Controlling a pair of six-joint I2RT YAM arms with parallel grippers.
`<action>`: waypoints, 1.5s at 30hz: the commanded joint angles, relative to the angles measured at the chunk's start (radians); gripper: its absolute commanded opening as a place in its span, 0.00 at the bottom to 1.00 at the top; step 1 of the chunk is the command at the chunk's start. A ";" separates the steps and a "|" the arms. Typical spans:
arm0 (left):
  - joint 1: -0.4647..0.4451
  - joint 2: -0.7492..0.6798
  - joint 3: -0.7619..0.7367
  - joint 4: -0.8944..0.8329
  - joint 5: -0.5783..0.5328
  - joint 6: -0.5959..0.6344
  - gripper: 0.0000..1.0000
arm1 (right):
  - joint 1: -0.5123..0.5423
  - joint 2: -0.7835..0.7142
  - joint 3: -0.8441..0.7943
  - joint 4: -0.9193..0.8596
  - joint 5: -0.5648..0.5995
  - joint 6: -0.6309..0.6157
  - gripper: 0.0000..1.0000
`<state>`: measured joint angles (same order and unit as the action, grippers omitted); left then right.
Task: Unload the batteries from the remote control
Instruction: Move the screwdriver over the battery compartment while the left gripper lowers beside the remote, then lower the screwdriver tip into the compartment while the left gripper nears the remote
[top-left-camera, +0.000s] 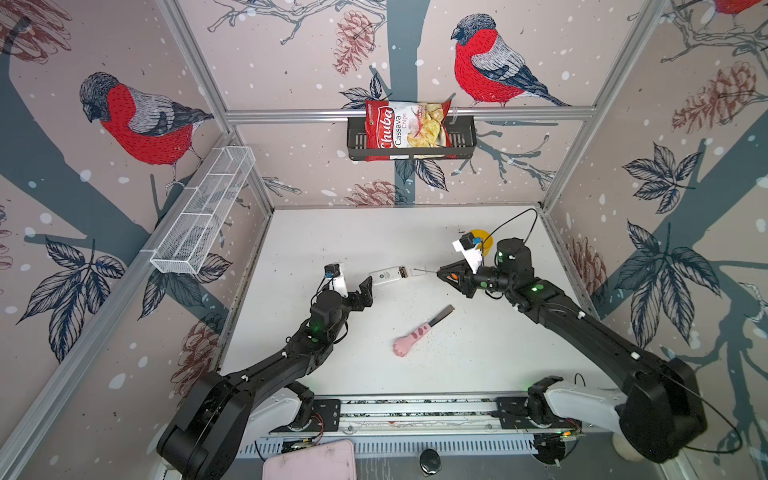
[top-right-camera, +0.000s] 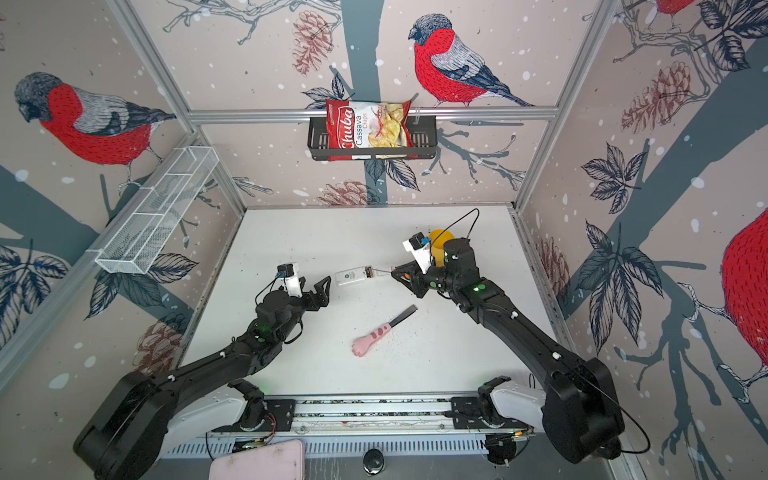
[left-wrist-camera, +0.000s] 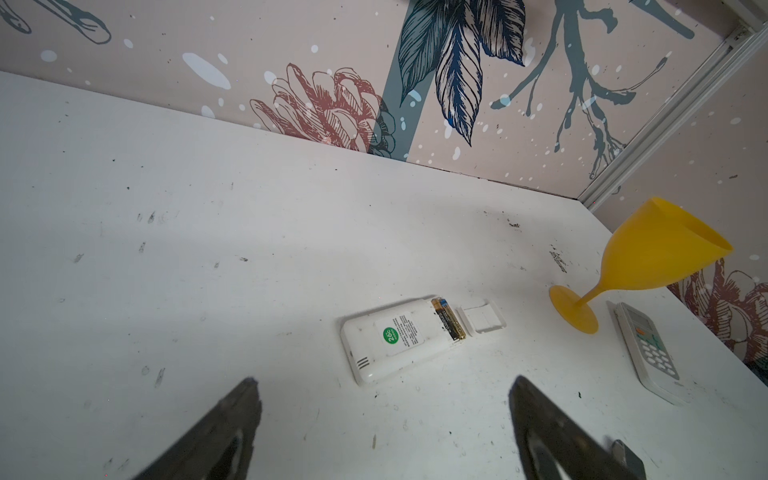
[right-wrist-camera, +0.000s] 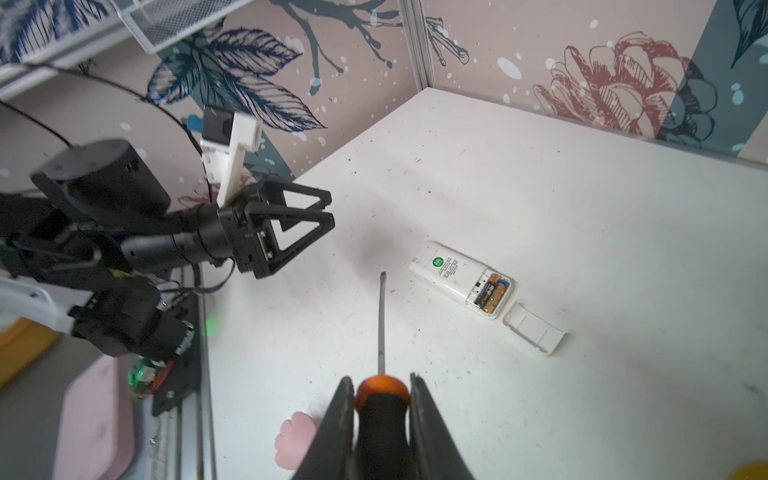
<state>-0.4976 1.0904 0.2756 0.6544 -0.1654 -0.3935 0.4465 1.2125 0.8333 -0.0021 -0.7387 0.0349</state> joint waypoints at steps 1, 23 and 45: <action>0.001 0.006 0.000 0.046 0.003 -0.014 0.92 | -0.041 0.024 0.024 0.022 -0.162 0.098 0.00; -0.037 0.147 0.018 0.090 0.039 -0.064 0.86 | -0.011 0.349 0.268 -0.246 0.104 -0.223 0.02; -0.064 0.387 0.112 0.165 0.069 -0.146 0.81 | 0.047 0.657 0.499 -0.315 0.352 -0.373 0.00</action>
<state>-0.5621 1.4712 0.3767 0.7799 -0.0795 -0.5346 0.4873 1.8580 1.3224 -0.3302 -0.3977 -0.3119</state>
